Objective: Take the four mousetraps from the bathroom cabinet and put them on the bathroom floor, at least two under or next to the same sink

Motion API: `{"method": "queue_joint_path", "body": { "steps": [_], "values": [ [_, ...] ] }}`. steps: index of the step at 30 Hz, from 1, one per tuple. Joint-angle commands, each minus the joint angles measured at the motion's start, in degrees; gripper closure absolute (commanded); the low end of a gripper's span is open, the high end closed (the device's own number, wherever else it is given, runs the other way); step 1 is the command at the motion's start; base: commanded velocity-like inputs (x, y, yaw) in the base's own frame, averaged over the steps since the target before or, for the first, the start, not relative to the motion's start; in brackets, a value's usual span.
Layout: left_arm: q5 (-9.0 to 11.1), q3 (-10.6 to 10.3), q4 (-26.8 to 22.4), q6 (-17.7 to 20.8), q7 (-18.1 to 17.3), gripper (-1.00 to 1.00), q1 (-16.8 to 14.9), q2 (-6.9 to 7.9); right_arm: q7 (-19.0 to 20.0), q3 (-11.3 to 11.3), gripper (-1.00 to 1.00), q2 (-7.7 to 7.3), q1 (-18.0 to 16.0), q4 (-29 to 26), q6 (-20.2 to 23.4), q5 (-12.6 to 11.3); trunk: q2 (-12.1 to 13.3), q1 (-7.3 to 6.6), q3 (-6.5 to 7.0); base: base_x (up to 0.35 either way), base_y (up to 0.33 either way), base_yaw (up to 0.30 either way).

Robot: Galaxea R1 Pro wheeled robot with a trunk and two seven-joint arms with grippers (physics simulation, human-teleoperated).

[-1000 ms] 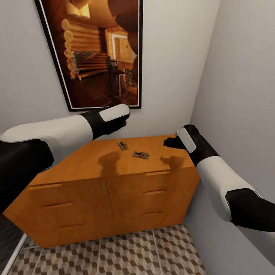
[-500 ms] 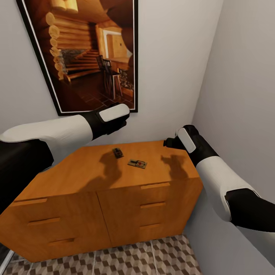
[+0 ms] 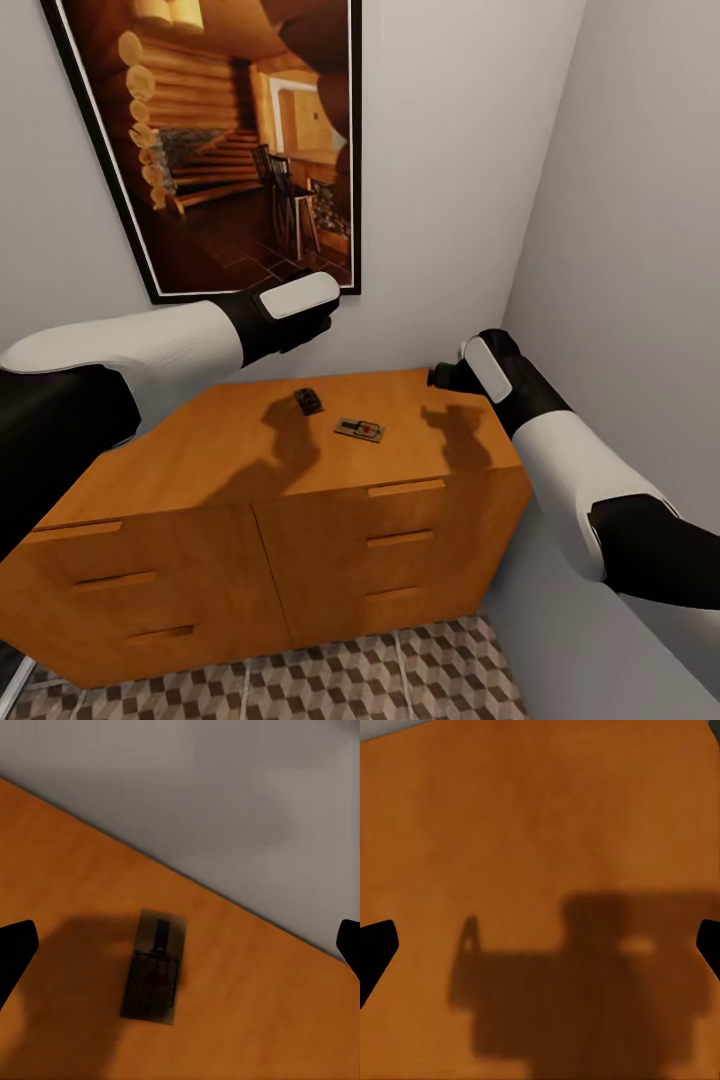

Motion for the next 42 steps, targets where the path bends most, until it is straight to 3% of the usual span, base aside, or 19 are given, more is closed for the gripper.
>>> {"method": "queue_joint_path", "body": {
  "steps": [1, 10, 19, 26, 29, 33, 39, 42],
  "values": [
    [0.2, -0.44, -0.03, 0.26, 0.09, -1.0, -0.1, 0.0, -0.57, 0.2, -1.0, -0.03, -0.01, 0.1, 0.1, -0.6, -0.04, 0.0, -0.06, 0.002, 0.0, 0.0],
    [0.2, -0.44, 0.02, -0.58, -0.56, -1.0, 0.88, 0.0, -0.57, 0.2, -1.0, -0.03, 0.11, 0.62, 0.1, -0.6, -0.04, 0.0, -0.06, 0.0, 0.0, 0.0],
    [0.2, -0.46, 0.88, -0.75, -1.01, -1.0, 4.7, 0.31, -0.57, 0.18, -1.0, -0.1, 0.32, 0.72, 0.01, -0.56, -0.04, 0.0, -0.06, 0.0, 0.0, 0.0],
    [-2.03, 1.79, -1.39, 1.49, 1.27, -1.0, 6.97, 2.59, 1.69, 2.36, -1.0, -2.17, 2.59, -1.53, -0.79, -2.7, -0.04, 0.0, -0.07, 0.0, 0.0, 0.0],
    [-1.01, 2.39, -1.99, 1.79, 0.68, -1.0, 7.94, 2.26, 1.34, 1.37, -1.0, -1.18, 2.25, -1.34, 0.14, -3.79, -0.04, 0.0, -0.07, 0.0, 0.0, 0.0],
    [0.2, 1.11, -0.7, 0.51, -0.24, -1.0, 9.25, 0.96, 0.06, 0.5, -1.0, 0.12, 0.96, -0.06, 0.71, -2.58, -0.04, 0.0, -0.07, 0.0, 0.0, 0.0],
    [0.2, -0.06, 0.83, -0.41, -0.25, -1.0, 11.21, 0.32, -1.43, 0.22, -1.0, 2.06, -0.97, 1.17, 0.84, -0.83, -0.04, 0.0, -0.07, 0.0, 0.0, 0.0],
    [0.2, -0.2, 1.0, -0.45, -0.22, -1.0, 12.18, 0.23, -1.44, 0.17, -1.0, 2.36, -1.18, 1.27, 0.89, -0.67, -0.04, 0.0, -0.07, 0.0, 0.0, 0.0]
  ]
}}
